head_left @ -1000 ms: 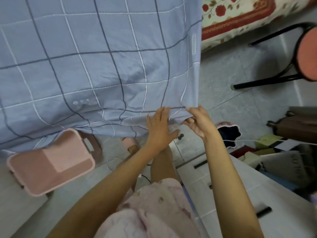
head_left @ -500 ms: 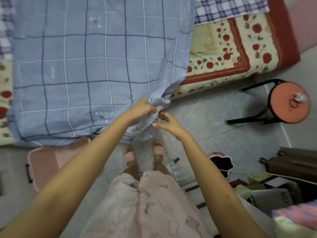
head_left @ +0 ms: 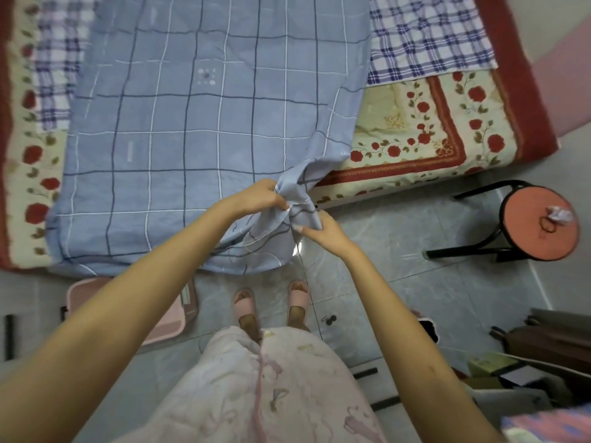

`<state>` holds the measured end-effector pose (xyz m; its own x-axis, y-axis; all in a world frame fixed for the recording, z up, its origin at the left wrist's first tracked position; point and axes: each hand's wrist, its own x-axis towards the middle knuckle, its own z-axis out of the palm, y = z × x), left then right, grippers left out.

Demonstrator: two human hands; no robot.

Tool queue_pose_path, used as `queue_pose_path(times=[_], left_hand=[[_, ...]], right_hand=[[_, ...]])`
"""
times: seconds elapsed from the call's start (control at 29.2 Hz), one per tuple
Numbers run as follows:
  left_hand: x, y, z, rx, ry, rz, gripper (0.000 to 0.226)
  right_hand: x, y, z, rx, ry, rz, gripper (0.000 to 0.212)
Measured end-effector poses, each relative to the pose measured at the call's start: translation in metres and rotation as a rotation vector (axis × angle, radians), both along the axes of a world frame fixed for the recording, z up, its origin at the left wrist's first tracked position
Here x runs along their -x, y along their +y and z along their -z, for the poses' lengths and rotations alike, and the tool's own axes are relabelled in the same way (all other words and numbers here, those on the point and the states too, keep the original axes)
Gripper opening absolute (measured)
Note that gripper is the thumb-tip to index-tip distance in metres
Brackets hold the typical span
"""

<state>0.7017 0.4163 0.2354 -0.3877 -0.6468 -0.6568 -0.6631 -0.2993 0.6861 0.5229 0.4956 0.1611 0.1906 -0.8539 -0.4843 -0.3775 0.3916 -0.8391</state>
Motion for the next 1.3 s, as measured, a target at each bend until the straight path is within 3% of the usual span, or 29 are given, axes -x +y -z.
queue_pose_path(times=[0.1, 0.21, 0.31, 0.38, 0.51, 0.58, 0.72, 0.93, 1.13, 1.3], left_hand=[[0.001, 0.003, -0.005, 0.056, -0.027, -0.008, 0.025], [0.001, 0.013, -0.01, 0.204, -0.054, -0.1, 0.004], [0.006, 0.033, -0.005, 0.401, 0.019, -0.364, 0.012], [0.004, 0.065, -0.007, 0.607, 0.064, -0.53, 0.039], [0.006, 0.12, -0.009, 0.877, 0.017, -0.341, 0.062], [0.004, 0.124, -0.005, 0.977, -0.053, -0.303, 0.056], [0.002, 0.11, -0.013, 0.975, -0.028, -0.569, 0.045], [-0.049, 0.1, -0.009, 1.048, -0.213, -0.671, 0.035], [-0.089, 0.083, -0.011, 0.937, -0.137, -0.656, 0.02], [-0.095, 0.069, -0.026, 0.863, -0.139, -0.513, 0.018]], right_hand=[[0.008, 0.015, -0.021, -0.14, 0.031, -0.062, 0.014], [0.014, 0.025, -0.056, -0.12, -0.049, -0.044, 0.021], [0.002, 0.023, -0.095, -0.024, -0.142, 0.006, 0.033], [-0.015, 0.022, -0.122, 0.073, -0.133, 0.076, 0.038], [-0.035, 0.015, -0.145, 0.046, -0.274, 0.225, 0.036], [-0.04, 0.014, -0.158, -0.001, -0.373, 0.308, 0.031], [-0.035, 0.009, -0.178, -0.048, -0.521, 0.429, 0.031], [-0.013, -0.007, -0.201, -0.132, -0.615, 0.52, 0.015], [-0.011, -0.024, -0.21, 0.046, -0.4, 0.541, 0.012], [0.001, -0.047, -0.207, 0.459, 0.32, 0.428, 0.033]])
